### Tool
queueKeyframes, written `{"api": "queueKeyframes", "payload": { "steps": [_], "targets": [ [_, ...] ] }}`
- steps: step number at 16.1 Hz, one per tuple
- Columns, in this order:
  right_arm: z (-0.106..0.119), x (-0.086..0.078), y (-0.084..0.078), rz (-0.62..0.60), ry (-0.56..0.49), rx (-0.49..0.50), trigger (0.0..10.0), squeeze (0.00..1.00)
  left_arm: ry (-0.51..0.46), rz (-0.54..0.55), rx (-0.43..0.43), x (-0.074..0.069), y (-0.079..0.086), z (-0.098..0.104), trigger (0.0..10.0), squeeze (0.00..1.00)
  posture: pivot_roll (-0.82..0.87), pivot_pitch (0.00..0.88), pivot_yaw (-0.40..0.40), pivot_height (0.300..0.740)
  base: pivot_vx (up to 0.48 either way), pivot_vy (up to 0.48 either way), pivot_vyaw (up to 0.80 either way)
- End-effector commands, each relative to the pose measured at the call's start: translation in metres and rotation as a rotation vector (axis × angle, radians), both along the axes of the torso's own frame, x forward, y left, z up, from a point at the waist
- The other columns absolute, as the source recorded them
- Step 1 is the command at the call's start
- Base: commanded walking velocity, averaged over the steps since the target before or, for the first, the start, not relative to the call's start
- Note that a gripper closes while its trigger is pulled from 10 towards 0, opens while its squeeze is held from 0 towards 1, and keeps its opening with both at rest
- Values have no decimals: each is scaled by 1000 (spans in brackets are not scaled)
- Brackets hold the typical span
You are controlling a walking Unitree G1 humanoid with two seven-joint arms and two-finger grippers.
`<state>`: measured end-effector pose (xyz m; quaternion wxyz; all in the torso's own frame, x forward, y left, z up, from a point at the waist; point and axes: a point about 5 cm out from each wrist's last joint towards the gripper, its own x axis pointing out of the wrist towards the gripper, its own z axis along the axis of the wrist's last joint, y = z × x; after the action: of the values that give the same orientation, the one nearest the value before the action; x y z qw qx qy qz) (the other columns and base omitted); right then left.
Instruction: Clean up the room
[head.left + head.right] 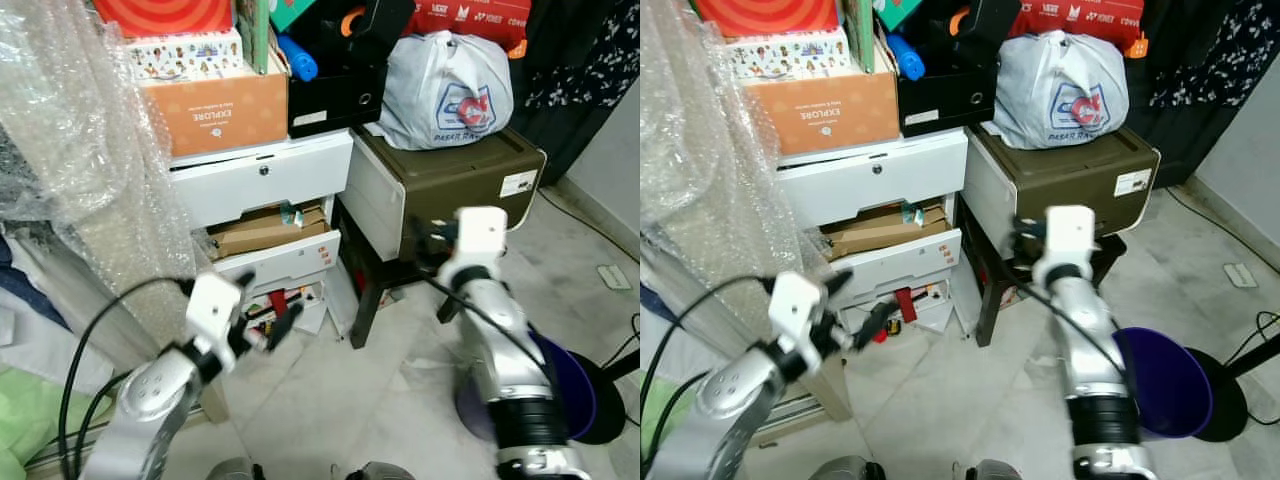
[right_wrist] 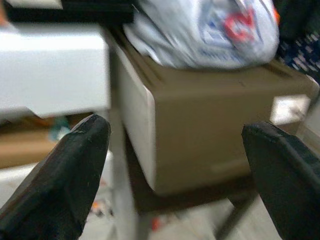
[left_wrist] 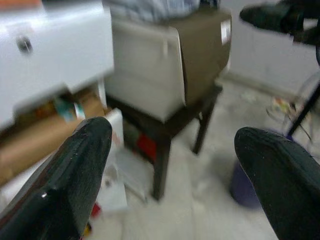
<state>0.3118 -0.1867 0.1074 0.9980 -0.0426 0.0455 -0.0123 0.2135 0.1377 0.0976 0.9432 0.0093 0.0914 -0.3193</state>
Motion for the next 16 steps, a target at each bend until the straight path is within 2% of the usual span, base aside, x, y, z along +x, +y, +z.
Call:
{"api": "queueKeyframes", "payload": {
  "steps": [1, 3, 4, 5, 6, 8, 11, 16],
  "targets": [
    [-3, 1, -4, -17, 9, -14, 10000, 0, 16, -28, -5, -1, -3, 0, 10000, 0, -47, 0, -32, 740, 0, 0, 0],
    [-20, 3, -28, -105, 97, -16, 10000, 0, 72, -54, 19, -4, 2, -4, 10000, 0, -40, 0, -23, 740, 0, 0, 0],
    [-32, 2, -37, -151, 166, 30, 10000, 0, 86, -68, 39, -5, 7, -4, 10000, 0, -34, 0, -18, 740, 0, 0, 0],
    [-33, 1, -36, -151, 171, 35, 10000, 0, 87, -68, 41, -5, 8, -4, 10000, 0, -33, 0, -17, 740, 0, 0, 0],
    [-32, 2, -27, -114, 166, 24, 10000, 0, 95, -62, 46, -4, 11, -4, 10000, 0, -33, 0, -15, 740, 0, 0, 0],
    [-32, 2, -20, -94, 183, 38, 10000, 0, 113, -64, 60, -6, 17, -6, 10000, 0, -31, 0, -13, 740, 0, 0, 0],
    [-34, 2, -17, -82, 208, 68, 10000, 0, 117, -58, 75, -6, 23, -6, 10000, 0, -31, 0, -12, 740, 0, 0, 0],
    [-21, 4, -10, -87, 143, 83, 10000, 0, 79, -13, 60, 1, 24, -1, 10000, 0, -37, 0, -16, 740, 0, 0, 0]
  ]
}}
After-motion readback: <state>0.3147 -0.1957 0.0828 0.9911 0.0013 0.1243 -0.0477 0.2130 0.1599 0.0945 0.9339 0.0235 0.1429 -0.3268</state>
